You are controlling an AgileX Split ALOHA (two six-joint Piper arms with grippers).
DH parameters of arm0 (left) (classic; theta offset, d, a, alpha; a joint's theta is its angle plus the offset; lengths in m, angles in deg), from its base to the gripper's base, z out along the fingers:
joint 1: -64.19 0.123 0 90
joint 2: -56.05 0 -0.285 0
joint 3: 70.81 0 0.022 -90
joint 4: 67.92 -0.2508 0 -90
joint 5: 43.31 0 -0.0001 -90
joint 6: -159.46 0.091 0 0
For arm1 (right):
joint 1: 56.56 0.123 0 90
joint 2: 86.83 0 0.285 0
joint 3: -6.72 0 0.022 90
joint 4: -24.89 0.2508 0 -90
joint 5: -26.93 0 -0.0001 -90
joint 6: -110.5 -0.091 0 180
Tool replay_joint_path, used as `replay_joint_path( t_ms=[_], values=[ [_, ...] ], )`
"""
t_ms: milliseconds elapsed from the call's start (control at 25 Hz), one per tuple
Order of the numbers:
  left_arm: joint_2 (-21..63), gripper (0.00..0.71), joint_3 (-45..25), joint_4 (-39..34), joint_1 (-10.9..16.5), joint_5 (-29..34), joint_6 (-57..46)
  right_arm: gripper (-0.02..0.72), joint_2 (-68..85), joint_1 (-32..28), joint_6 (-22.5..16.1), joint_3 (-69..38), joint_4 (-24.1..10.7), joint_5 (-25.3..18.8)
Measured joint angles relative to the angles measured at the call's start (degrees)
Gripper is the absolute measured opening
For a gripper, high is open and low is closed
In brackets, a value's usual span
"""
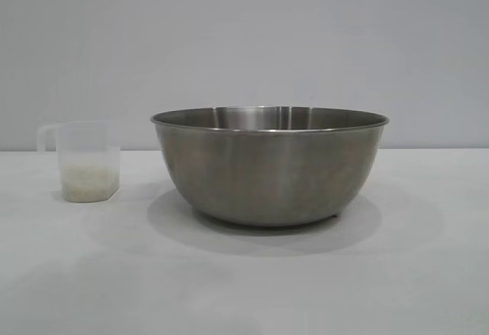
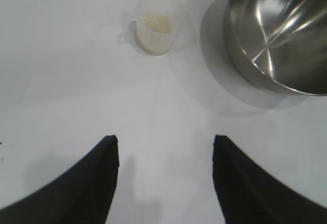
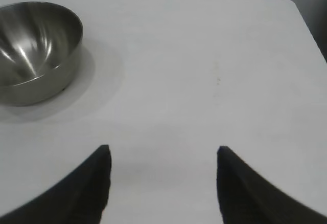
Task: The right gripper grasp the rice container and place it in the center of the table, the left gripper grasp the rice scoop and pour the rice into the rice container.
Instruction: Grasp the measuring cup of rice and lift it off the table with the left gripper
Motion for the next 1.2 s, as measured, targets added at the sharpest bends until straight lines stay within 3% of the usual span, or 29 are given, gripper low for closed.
replay_joint_path(
  t_ms=[320,640,840,1200],
  values=[
    [2.2,0.398,-14.5,7.7,0.0,-19.0,5.8,0.385,0.0,0.0,0.0,0.0,0.0,0.0],
    [2.2,0.398,-23.1,13.4,0.1,-38.4,8.7,0.385,0.0,0.0,0.0,0.0,0.0,0.0],
    [2.2,0.398,-25.7,13.9,0.1,-43.9,8.7,0.385,0.0,0.0,0.0,0.0,0.0,0.0],
    [-3.2,0.398,-27.7,8.8,-7.2,-56.1,8.7,0.385,0.0,0.0,0.0,0.0,0.0,0.0]
  ],
)
